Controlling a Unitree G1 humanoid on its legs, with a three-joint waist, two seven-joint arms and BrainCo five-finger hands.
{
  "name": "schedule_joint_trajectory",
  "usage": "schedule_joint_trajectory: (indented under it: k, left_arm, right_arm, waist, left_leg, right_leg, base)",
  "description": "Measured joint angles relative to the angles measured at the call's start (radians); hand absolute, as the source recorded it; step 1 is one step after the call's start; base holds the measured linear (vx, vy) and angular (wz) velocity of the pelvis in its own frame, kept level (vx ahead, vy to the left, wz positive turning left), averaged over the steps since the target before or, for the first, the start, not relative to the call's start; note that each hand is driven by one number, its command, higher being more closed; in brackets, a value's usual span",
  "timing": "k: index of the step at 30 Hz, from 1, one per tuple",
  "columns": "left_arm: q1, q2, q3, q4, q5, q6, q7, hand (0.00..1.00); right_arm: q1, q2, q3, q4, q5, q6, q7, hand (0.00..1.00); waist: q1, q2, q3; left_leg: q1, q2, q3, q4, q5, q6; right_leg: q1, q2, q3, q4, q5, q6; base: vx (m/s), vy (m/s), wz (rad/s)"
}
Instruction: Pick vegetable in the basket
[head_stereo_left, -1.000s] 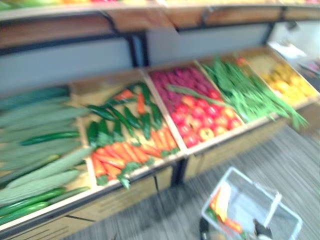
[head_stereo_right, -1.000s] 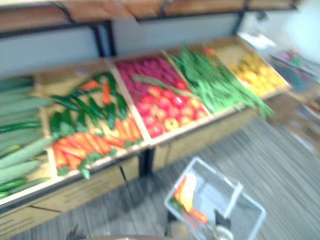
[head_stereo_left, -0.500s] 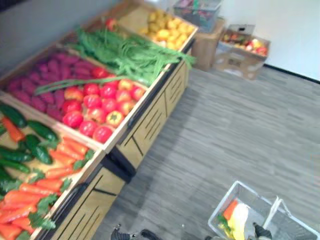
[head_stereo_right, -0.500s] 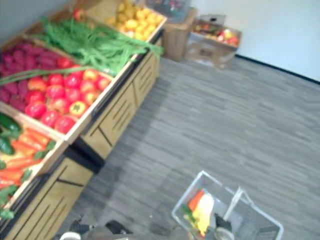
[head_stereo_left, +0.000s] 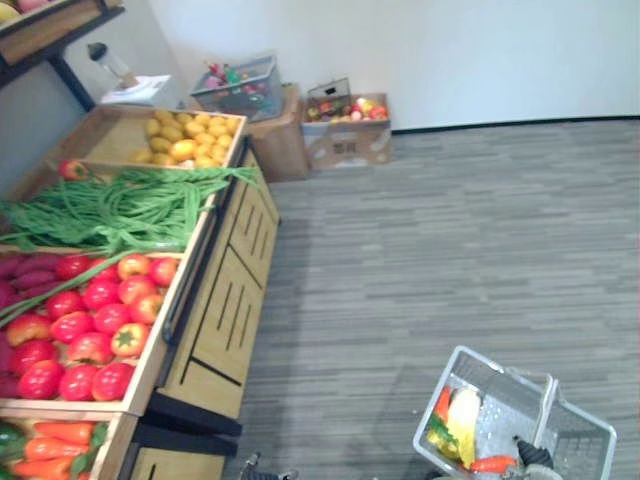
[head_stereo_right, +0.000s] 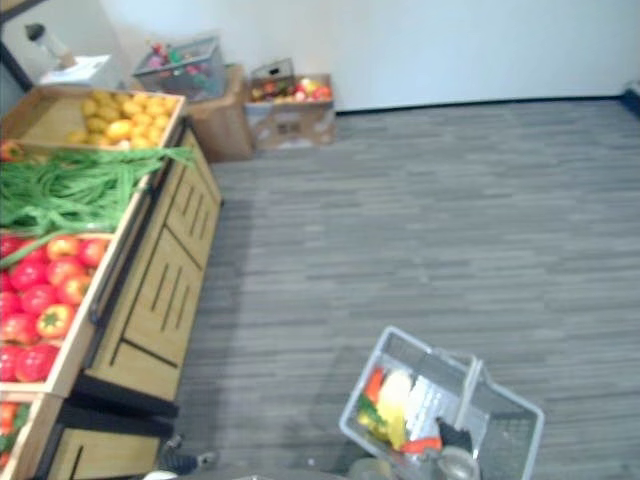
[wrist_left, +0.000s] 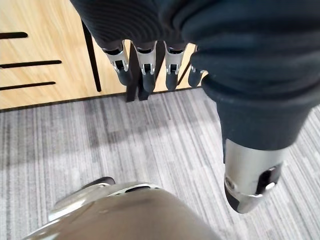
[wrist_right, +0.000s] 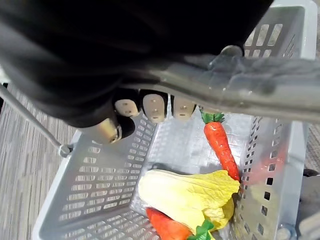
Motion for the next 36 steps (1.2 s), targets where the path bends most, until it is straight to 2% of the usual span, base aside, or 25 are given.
schedule_joint_trajectory:
  k: [2,4,9,13,17,18,19,20,22,27,29,32,36]
  left_arm:
    - [-0.006,0.023,0.0,-0.001,0.001,0.001,0.0,0.0]
    - [-0.011,0.024,-0.001,0.004,0.001,0.002,-0.001,0.0]
    - [0.006,0.015,-0.028,0.013,0.003,0.002,-0.002,0.0]
    - [0.002,0.01,-0.034,0.023,0.004,0.002,-0.006,0.0]
    - [0.001,0.032,-0.046,0.02,0.012,0.001,-0.017,0.0]
    - [0.001,0.041,-0.044,0.015,0.01,0.001,-0.02,0.0]
    - [0.005,0.052,-0.044,0.014,0.007,0.001,-0.021,0.0]
    - [0.009,0.052,-0.045,0.014,0.002,0.001,-0.022,0.0]
    - [0.024,0.067,-0.045,0.014,-0.002,0.002,-0.023,0.0]
    - [0.028,0.053,-0.071,0.017,-0.032,0.001,-0.025,0.0]
    - [0.034,0.04,-0.07,0.024,-0.04,0.001,-0.031,0.0]
    - [0.036,0.027,-0.065,0.032,-0.058,0.001,-0.044,0.0]
    - [0.035,0.019,-0.03,0.052,-0.079,0.0,-0.057,0.0]
  right_arm:
    - [0.011,0.014,-0.017,0.0,0.001,-0.003,0.0,1.0]
    - [0.022,0.015,-0.063,0.001,0.003,-0.003,-0.001,1.0]
    - [0.021,-0.005,-0.08,0.0,0.002,-0.003,-0.004,1.0]
    - [0.022,-0.001,-0.126,-0.001,0.0,0.0,-0.003,1.0]
    - [0.011,0.034,-0.142,-0.007,-0.001,-0.004,0.0,1.0]
    - [0.012,0.04,-0.137,-0.01,-0.001,-0.005,0.0,1.0]
    - [0.012,0.048,-0.112,-0.012,-0.001,-0.006,-0.001,1.0]
    - [0.011,0.054,-0.102,-0.013,-0.001,-0.007,-0.001,1.0]
    - [0.009,0.063,-0.062,-0.014,-0.001,-0.007,0.003,1.0]
    - [0.033,0.055,-0.044,-0.011,0.0,-0.006,0.02,1.0]
    - [0.037,0.054,-0.045,-0.008,0.0,-0.004,0.024,1.0]
    - [0.042,0.053,-0.053,-0.001,-0.001,-0.002,0.026,1.0]
    - [0.057,0.054,-0.076,0.002,-0.001,-0.001,0.034,1.0]
  waist:
    - [-0.003,-0.02,0.01]
    - [-0.003,-0.023,0.016]
    - [-0.002,0.003,0.016]
    - [-0.004,0.0,0.018]
    - [-0.003,-0.021,0.029]
    - [-0.002,-0.043,0.034]
    - [0.001,-0.06,0.031]
    - [0.002,-0.064,0.03]
    - [0.006,-0.093,0.01]
    - [0.001,-0.067,-0.009]
    - [0.001,-0.046,-0.022]
    - [0.002,-0.025,-0.03]
    - [0.001,-0.014,-0.036]
  left_leg:
    - [-0.005,-0.006,0.0,-0.03,-0.003,0.005]
    - [-0.004,-0.018,-0.002,-0.101,-0.013,0.018]
    - [-0.001,-0.046,0.019,-0.135,0.0,0.034]
    - [0.023,-0.062,0.023,-0.156,0.006,0.04]
    - [0.068,-0.05,0.035,-0.158,0.005,0.042]
    - [0.076,-0.055,0.046,-0.163,0.002,0.047]
    - [0.085,-0.062,0.052,-0.172,0.003,0.047]
    - [0.082,-0.066,0.055,-0.173,0.003,0.048]
    - [0.068,-0.078,0.082,-0.171,0.004,0.049]
    - [0.07,-0.056,0.11,-0.179,0.006,0.051]
    - [0.074,-0.041,0.136,-0.193,0.007,0.045]
    - [0.107,-0.015,0.183,-0.203,-0.004,0.026]
    - [0.137,0.013,0.237,-0.171,-0.02,0.002]
  right_leg:
    - [-0.015,-0.007,-0.001,-0.003,0.01,0.017]
    - [-0.04,-0.014,-0.008,-0.006,0.022,0.033]
    - [-0.045,-0.041,-0.002,-0.043,0.052,0.05]
    - [-0.053,-0.049,-0.008,-0.01,0.052,0.053]
    - [-0.14,-0.048,-0.033,0.226,0.052,0.052]
    - [-0.144,-0.057,-0.044,0.248,0.052,0.052]
    - [-0.142,-0.069,-0.075,0.233,0.053,0.052]
    - [-0.139,-0.077,-0.096,0.214,0.053,0.052]
    - [-0.115,-0.09,-0.147,0.111,0.052,0.05]
    - [-0.032,-0.052,-0.167,-0.087,0.132,0.042]
    - [-0.014,-0.025,-0.15,-0.162,0.173,0.032]
    - [0.012,0.011,-0.109,-0.223,0.202,0.019]
    - [0.023,0.047,-0.058,-0.232,0.204,0.016]
  base:
    - [-0.1,0.074,0.07]
    - [-0.08,0.088,0.17]
    - [-0.03,0.06,-0.06]
    - [0.06,0.034,-0.07]
    - [-0.01,0.008,-0.1]
    - [-0.06,0.038,-0.09]
    - [-0.05,0.035,-0.14]
    - [-0.02,0.019,-0.3]
    - [-0.03,0.002,-0.34]
    - [-0.01,-0.01,-0.14]
    - [0.04,-0.049,-0.33]
    - [0.06,-0.068,-0.51]
    - [0.05,-0.058,-0.49]
